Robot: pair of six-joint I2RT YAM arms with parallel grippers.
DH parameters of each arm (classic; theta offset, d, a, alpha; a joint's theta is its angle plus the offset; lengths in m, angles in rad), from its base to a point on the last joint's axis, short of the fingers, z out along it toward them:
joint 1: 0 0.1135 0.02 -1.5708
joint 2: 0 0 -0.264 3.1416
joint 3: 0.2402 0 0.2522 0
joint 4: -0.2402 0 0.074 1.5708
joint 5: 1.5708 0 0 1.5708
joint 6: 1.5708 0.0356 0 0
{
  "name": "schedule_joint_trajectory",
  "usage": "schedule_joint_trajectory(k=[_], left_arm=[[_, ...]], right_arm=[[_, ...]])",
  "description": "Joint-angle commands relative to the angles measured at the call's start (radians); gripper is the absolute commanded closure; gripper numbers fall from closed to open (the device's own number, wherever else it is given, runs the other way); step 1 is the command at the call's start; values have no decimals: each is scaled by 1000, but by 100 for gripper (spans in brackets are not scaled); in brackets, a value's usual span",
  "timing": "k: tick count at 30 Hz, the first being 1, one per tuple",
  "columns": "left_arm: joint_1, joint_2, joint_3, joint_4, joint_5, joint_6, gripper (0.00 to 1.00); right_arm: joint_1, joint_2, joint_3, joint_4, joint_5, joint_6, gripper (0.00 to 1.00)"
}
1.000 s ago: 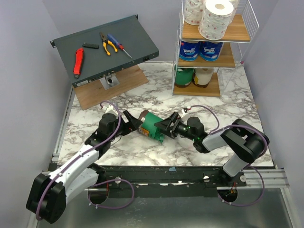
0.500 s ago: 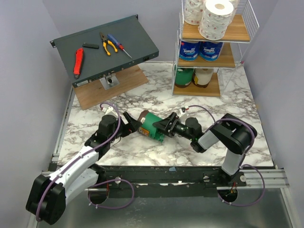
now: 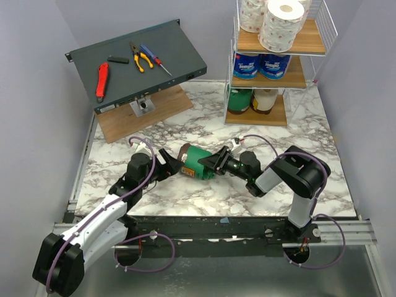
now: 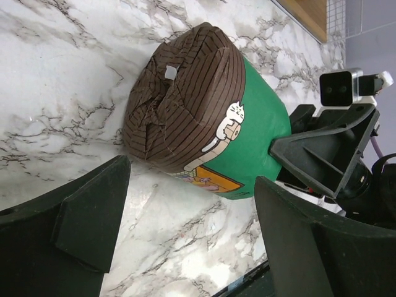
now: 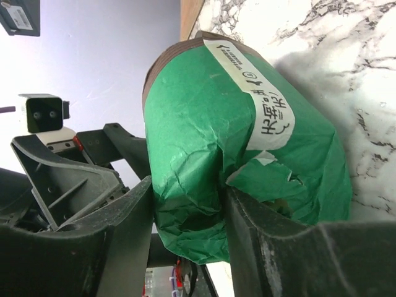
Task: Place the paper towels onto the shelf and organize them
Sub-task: Move the paper towel to the center of the board, then adjust the paper towel at the center of the board.
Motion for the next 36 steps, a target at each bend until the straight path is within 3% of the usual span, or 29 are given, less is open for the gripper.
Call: schedule_joint_trajectory(k=[1,7,14,16,21,26,30,36], left_arm=[[-7,-25,-17,-6,-10,-5,16],[-7,-62,-25,-24,-16,0,16],[-7,-107,-32,-44,-18,5,16],[-7,-121,-32,-54,-21,9,16],[-6,-151,-34,-57,-32,16,16],[-5,-134,-34,-53,-22,13,16],[-7,-111,-42,-24,-7,5,16],[-6,-86,-60,19,18,-7,16]], right_arm=[[-7,-27,26,-34,3,-57,56],[-6,-88,10,-76,13,-87,68],[-7,-283,-11,-270,44,-187,73],[-7,-384,8,-439,77,-260,73],[-7,-623,212,-1093,300,-570,76],[-6,-669,428,-1576,482,-751,76],[-6,-640,538,-1828,538,-805,75],[9,-593,624,-2027,614,-856,75]])
